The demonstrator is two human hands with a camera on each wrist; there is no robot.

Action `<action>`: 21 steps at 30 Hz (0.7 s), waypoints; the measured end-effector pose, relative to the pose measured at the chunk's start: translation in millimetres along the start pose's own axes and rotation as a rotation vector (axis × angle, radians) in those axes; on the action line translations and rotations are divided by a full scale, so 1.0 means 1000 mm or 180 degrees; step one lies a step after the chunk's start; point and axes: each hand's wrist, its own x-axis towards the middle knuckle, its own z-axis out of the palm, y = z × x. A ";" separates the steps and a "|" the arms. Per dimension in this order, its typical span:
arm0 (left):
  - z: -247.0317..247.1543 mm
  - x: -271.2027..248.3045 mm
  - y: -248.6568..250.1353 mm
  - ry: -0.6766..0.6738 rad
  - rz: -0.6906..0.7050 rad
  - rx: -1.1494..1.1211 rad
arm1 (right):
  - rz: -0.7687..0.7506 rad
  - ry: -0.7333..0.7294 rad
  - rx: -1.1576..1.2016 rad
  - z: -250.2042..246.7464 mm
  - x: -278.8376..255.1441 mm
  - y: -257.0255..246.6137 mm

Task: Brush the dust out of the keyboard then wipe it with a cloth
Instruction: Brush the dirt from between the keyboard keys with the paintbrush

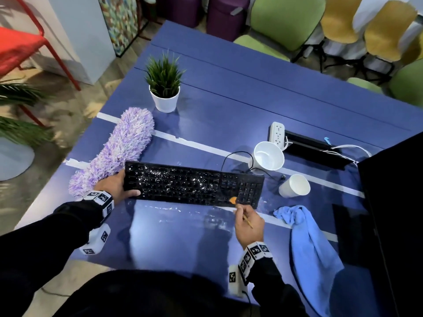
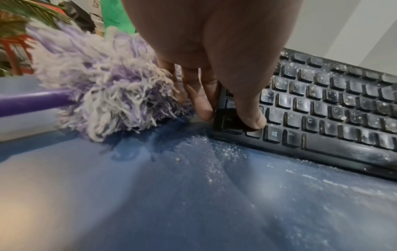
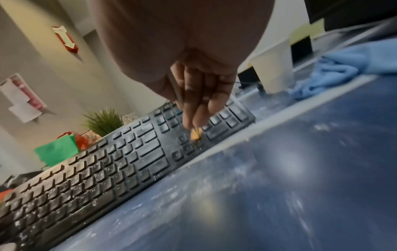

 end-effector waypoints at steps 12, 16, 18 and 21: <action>-0.003 -0.006 0.011 -0.0016 -0.0328 0.0078 | 0.0003 0.0017 0.0432 -0.014 0.001 -0.005; -0.006 -0.008 0.017 -0.0058 -0.0339 0.0076 | -0.0298 -0.0768 0.0251 -0.005 -0.002 0.000; -0.007 -0.010 0.019 -0.0058 -0.0359 0.0101 | -0.0303 -0.0716 0.0233 -0.003 -0.004 0.002; -0.008 -0.013 0.019 -0.0045 -0.0360 0.0092 | 0.0014 -0.0115 0.0529 -0.004 -0.003 0.004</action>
